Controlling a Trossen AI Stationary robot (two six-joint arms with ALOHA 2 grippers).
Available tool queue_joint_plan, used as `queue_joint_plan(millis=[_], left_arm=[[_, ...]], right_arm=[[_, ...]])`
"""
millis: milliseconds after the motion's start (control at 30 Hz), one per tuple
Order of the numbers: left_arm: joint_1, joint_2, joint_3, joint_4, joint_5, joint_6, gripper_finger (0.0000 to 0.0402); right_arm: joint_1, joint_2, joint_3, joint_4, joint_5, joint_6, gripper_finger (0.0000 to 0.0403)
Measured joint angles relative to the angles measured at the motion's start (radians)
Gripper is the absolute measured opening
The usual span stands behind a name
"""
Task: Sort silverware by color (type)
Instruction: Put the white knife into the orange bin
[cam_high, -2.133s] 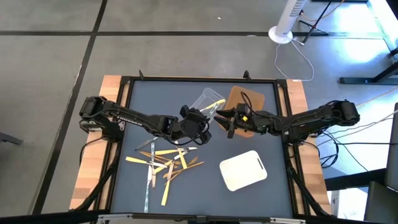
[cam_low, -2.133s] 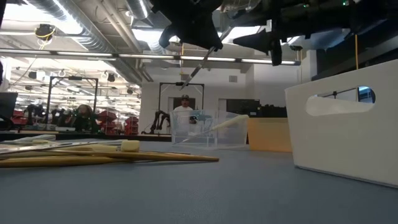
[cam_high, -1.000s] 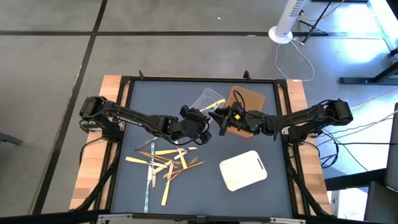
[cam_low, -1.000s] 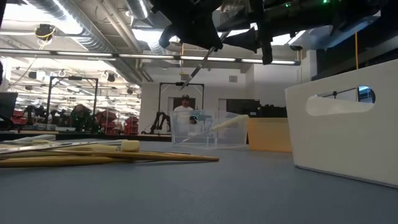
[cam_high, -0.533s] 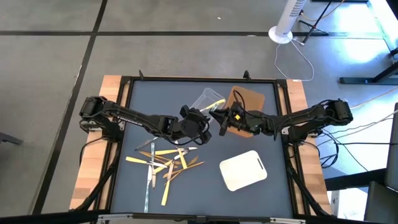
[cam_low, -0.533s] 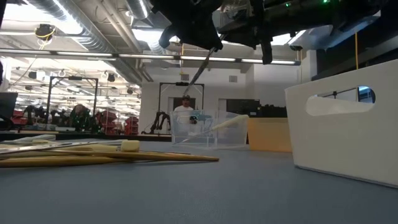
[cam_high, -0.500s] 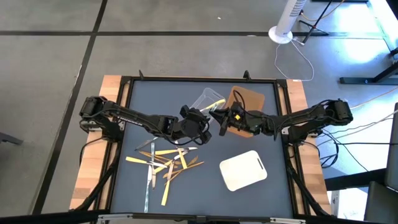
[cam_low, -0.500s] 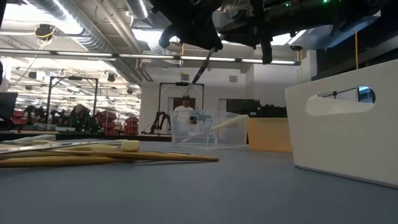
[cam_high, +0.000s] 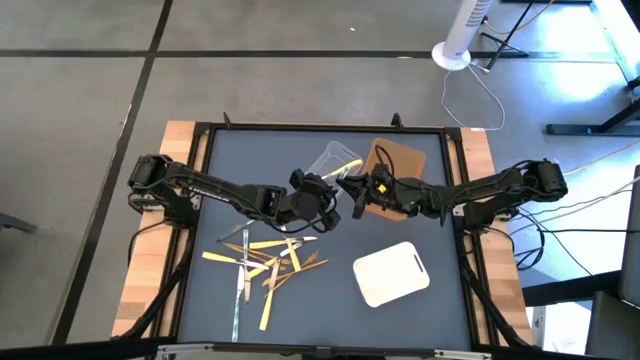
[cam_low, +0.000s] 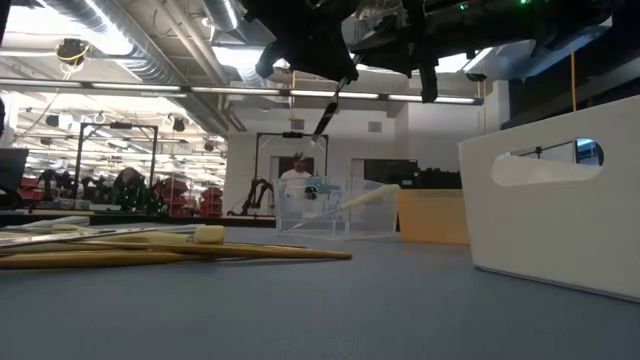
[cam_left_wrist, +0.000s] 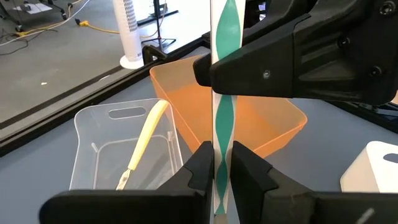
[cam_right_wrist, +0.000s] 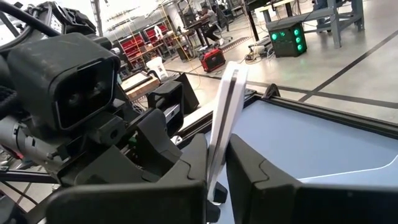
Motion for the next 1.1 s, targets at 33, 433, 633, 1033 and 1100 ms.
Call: queue_joint_plan(millis=[33, 433, 633, 1033, 1100], left_arm=[[0.000, 0.000, 0.000, 0.000, 0.001, 0.000, 0.0035], [0.004, 0.000, 0.000, -0.001, 0.023, 0.000, 0.0069], [0.009, 0.000, 0.000, 0.000, 0.029, 0.000, 0.0106], [0.008, -0.001, 0.000, -0.011, 0.092, 0.000, 0.0129], [0.008, -0.001, 0.000, -0.011, 0.102, 0.000, 0.0129]], right_arm=[[0.000, 0.000, 0.000, 0.000, 0.000, 0.000, 0.0017], [0.000, 0.000, 0.000, -0.010, 0.000, -0.004, 0.0017], [-0.001, 0.000, 0.000, -0.010, 0.003, -0.007, 0.0017], [-0.001, -0.040, 0.000, -0.060, 0.000, -0.031, 0.0017], [-0.001, -0.063, 0.000, -0.091, 0.000, -0.031, 0.0017]])
